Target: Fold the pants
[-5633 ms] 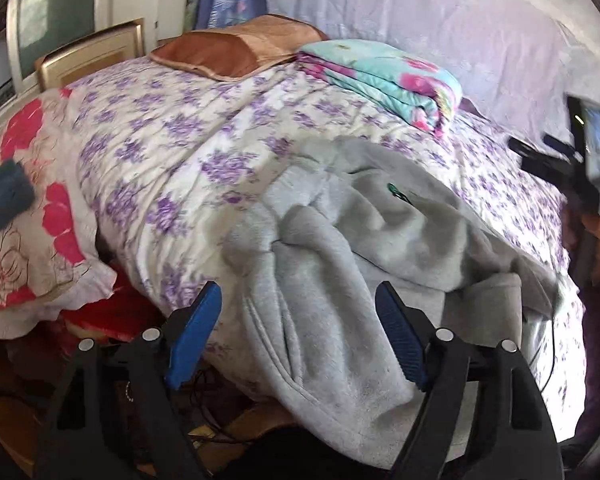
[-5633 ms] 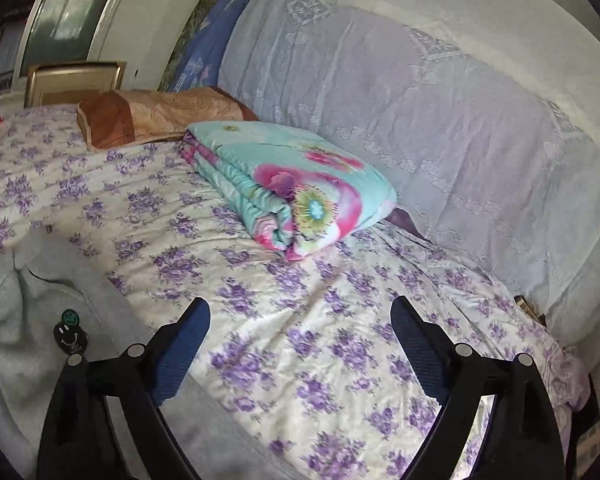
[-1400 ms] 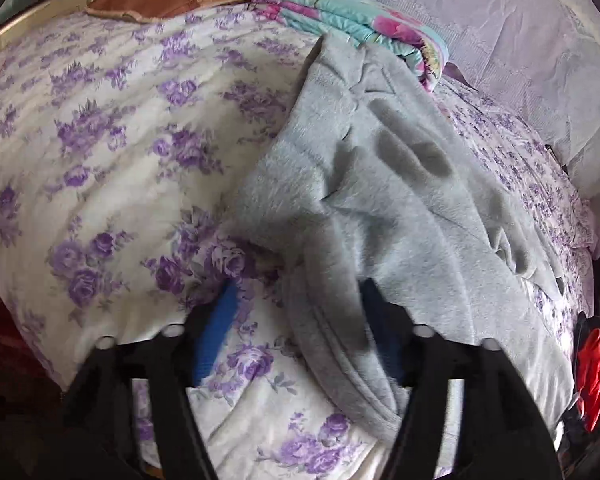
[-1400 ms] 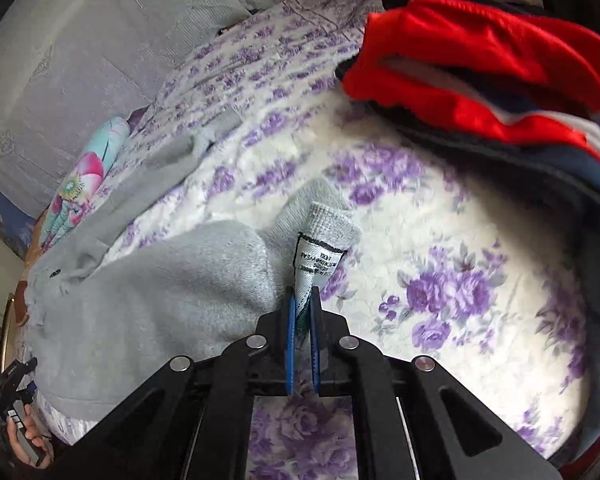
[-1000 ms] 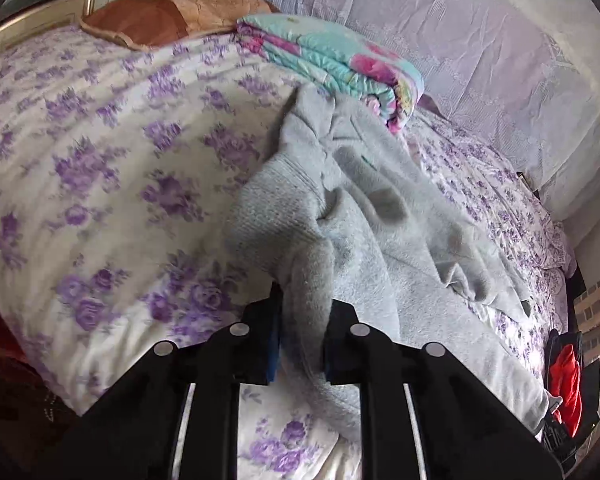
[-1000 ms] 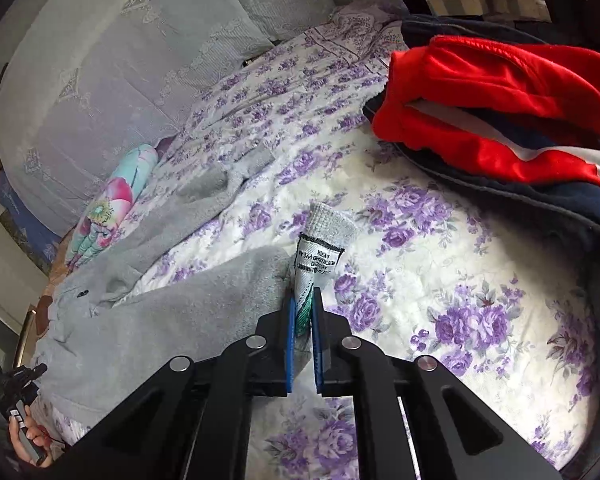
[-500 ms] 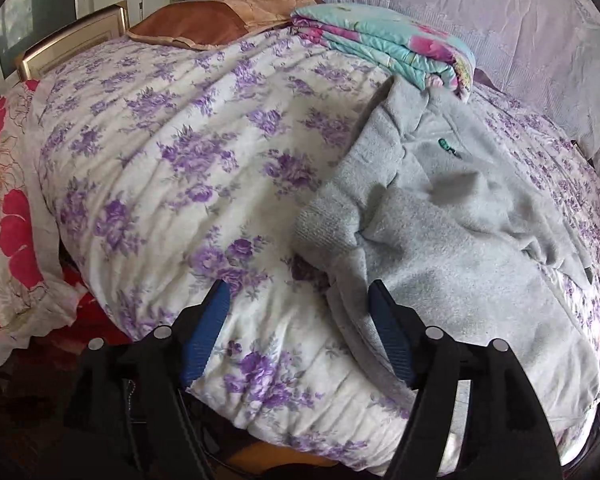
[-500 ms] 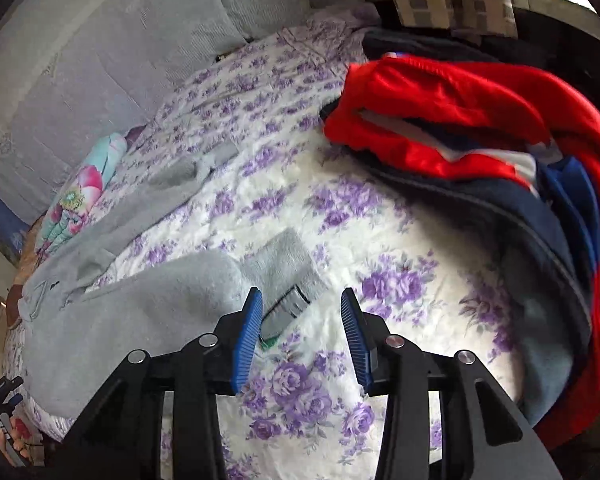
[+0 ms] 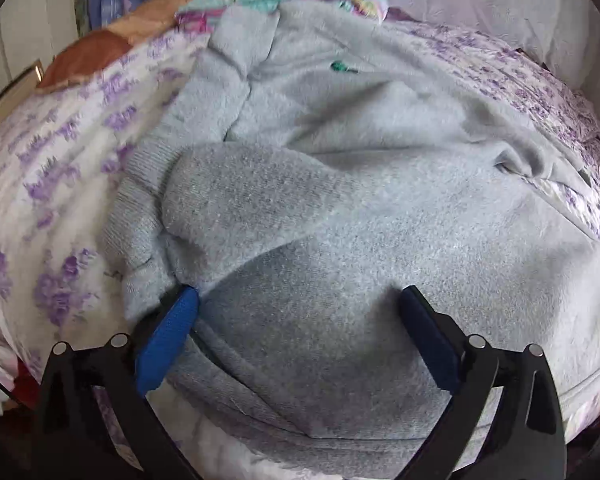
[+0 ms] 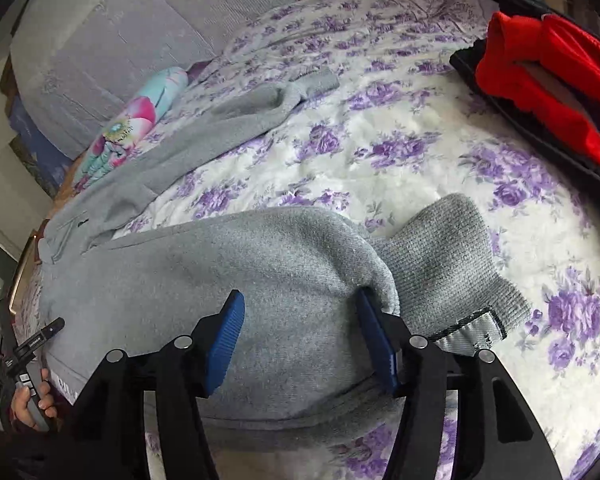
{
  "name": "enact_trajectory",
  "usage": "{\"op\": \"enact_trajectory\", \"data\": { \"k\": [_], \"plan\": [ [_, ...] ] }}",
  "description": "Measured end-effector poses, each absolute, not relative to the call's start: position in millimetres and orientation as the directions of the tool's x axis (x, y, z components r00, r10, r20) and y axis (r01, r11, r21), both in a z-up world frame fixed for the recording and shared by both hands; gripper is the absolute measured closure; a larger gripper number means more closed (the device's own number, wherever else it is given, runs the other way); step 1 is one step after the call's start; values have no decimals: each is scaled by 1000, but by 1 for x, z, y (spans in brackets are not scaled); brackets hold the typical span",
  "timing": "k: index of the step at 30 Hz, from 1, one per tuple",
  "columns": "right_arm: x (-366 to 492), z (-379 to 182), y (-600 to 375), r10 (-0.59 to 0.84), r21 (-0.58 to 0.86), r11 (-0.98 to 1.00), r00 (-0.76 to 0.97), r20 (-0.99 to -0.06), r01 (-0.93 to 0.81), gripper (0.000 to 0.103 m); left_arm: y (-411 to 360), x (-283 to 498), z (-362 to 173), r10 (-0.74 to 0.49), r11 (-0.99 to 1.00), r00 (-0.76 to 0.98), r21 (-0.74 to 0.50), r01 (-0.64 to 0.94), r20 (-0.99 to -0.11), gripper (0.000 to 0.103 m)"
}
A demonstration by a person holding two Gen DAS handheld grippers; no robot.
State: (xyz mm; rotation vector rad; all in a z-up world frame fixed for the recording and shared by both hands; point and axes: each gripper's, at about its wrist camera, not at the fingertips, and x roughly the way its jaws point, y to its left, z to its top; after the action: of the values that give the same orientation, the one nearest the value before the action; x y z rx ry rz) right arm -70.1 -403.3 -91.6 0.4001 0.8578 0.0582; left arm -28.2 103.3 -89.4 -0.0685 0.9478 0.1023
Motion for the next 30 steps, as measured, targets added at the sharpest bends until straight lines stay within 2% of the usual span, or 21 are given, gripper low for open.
{"op": "enact_trajectory", "data": {
  "k": [2, 4, 5, 7, 8, 13, 17, 20, 26, 28, 30],
  "plan": [
    [-72, -80, -401, 205, 367, 923, 659, -724, 117, 41, 98, -30, -79, 73, 995, 568, 19, -101, -820, 5],
    [-68, -56, -395, 231, 379, 923, 700, -675, 61, 39, 101, -30, -56, 19, 997, 593, -33, -77, -805, 5],
    [-62, -41, -388, 230, 353, 935, 720, -654, 21, 34, 102, -29, -39, 4, 996, 622, -52, -71, -783, 5],
    [-44, -13, -365, 207, 252, 966, 745, -634, -54, 25, 109, -21, -9, -8, 995, 674, -72, -68, -739, 5],
    [-32, -1, -351, 199, 201, 975, 751, -630, -90, 24, 114, -11, 2, -6, 994, 689, -80, -76, -725, 5],
    [54, 30, -261, 255, -22, 933, 701, -666, -360, 21, 158, 72, 1, -7, 962, 631, -177, -206, -776, 5],
    [123, 27, -186, 236, -194, 825, 636, -734, -530, 21, 174, 124, -17, -19, 941, 581, -211, -265, -813, 5],
    [172, 15, -146, 191, -283, 753, 610, -769, -594, 21, 179, 151, -33, -16, 930, 544, -213, -301, -839, 5],
    [270, -24, -115, 74, -321, 747, 553, -830, -582, 21, 193, 166, -61, -29, 897, 514, -249, -365, -857, 5],
    [295, -41, -112, 60, -291, 755, 505, -861, -587, 21, 198, 164, -70, -34, 885, 520, -268, -382, -854, 7],
    [313, -63, -113, 32, -280, 769, 472, -881, -575, 22, 200, 162, -76, -28, 878, 523, -271, -394, -852, 18]
  ]
}}
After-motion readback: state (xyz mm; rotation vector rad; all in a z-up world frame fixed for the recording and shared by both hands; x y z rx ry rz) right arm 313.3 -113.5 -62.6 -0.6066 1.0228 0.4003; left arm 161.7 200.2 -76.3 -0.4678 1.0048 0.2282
